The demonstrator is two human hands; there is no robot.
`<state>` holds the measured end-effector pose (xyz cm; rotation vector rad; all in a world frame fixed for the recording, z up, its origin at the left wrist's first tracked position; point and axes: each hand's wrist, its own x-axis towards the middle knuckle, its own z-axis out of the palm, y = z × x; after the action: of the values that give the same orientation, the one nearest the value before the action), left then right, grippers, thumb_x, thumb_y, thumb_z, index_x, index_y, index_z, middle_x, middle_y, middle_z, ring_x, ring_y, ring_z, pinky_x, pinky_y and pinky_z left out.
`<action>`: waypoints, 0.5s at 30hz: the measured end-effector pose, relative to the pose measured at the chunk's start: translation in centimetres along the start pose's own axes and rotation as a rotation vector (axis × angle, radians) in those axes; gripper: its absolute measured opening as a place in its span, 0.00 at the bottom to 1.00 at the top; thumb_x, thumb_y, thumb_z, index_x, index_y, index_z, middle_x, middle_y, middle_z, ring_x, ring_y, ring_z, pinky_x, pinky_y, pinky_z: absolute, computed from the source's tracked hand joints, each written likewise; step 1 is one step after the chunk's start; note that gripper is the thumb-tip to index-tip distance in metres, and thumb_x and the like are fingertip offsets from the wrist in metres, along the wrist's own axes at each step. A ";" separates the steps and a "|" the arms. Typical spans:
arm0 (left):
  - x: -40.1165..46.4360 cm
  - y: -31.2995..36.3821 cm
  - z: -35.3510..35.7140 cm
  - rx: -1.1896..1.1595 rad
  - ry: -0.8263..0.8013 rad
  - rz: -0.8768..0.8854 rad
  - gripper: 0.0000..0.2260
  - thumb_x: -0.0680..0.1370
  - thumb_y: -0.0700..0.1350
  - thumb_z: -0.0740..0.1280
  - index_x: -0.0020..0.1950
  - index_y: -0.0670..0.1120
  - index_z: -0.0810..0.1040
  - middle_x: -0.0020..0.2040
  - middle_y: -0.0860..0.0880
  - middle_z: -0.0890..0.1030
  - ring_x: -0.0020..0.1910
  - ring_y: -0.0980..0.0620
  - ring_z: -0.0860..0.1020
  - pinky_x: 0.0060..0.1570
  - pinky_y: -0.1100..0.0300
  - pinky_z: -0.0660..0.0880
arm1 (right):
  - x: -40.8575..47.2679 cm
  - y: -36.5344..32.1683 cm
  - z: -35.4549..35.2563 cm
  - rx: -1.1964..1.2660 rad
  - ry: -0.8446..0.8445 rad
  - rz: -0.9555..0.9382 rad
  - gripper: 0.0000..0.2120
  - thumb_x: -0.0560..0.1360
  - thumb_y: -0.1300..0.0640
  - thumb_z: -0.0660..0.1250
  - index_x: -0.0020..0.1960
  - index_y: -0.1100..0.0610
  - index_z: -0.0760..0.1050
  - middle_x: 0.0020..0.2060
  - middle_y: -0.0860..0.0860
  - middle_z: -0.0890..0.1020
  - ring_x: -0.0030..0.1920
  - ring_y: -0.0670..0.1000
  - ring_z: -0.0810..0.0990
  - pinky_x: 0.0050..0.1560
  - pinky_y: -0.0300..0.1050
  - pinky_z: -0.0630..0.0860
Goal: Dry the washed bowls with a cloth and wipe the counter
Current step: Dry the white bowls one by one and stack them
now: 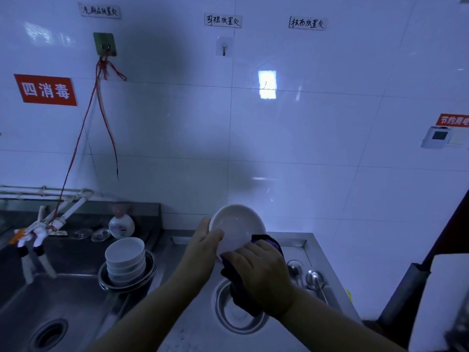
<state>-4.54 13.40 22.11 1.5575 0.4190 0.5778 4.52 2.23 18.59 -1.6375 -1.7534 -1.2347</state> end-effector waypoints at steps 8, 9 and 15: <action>1.8 2.4 -3.1 0.201 -0.374 -0.100 0.21 0.61 0.52 0.66 0.48 0.41 0.80 0.45 0.39 0.80 0.46 0.40 0.77 0.51 0.43 0.72 | -1.5 4.0 -1.3 0.055 -0.193 -0.489 0.06 0.78 0.57 0.66 0.43 0.53 0.80 0.36 0.49 0.82 0.35 0.49 0.78 0.43 0.42 0.73; 2.0 2.3 -3.2 0.155 -0.366 -0.128 0.23 0.61 0.52 0.67 0.51 0.40 0.80 0.49 0.38 0.81 0.50 0.38 0.77 0.56 0.39 0.71 | -1.4 4.1 -1.2 0.048 -0.203 -0.486 0.06 0.77 0.57 0.66 0.43 0.54 0.79 0.36 0.49 0.81 0.35 0.50 0.77 0.42 0.43 0.73; -0.1 -0.5 0.3 0.047 -0.025 0.077 0.19 0.75 0.42 0.67 0.64 0.50 0.68 0.56 0.46 0.76 0.49 0.54 0.78 0.39 0.66 0.77 | -0.3 2.7 -0.1 -0.056 -0.049 -0.100 0.09 0.79 0.54 0.64 0.44 0.56 0.80 0.35 0.51 0.83 0.34 0.50 0.79 0.35 0.45 0.76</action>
<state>-4.41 13.12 21.61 1.6294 0.3569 0.6106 7.17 1.74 19.20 -1.6420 -1.8663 -1.3096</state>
